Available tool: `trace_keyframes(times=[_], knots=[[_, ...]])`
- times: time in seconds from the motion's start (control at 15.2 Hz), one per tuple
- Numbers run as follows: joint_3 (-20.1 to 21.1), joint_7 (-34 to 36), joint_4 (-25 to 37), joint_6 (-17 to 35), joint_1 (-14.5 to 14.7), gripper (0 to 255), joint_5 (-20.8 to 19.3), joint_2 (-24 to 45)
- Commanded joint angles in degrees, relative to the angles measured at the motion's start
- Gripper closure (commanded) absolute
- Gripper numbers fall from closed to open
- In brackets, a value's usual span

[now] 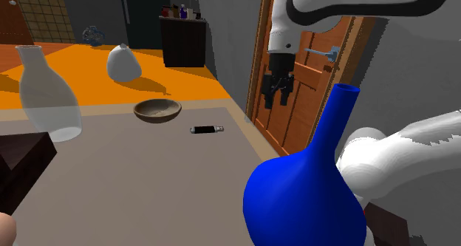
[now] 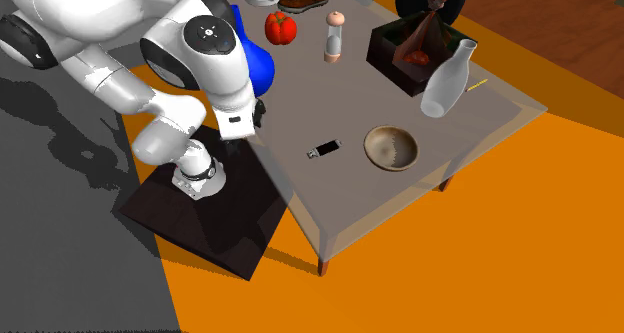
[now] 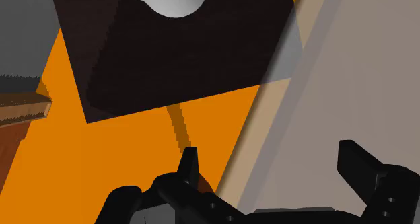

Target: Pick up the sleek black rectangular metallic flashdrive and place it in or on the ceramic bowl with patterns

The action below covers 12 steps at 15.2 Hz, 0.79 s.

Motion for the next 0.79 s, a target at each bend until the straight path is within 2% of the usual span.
trace_keyframes(times=[0.0, 0.73], knots=[[0.0, 0.0, 0.0, 0.0, 0.0, 0, 0.0, 0.0], [3.1, -22.9, 8.8, 16.0, 10.3, 0, -5.7, 20.7]])
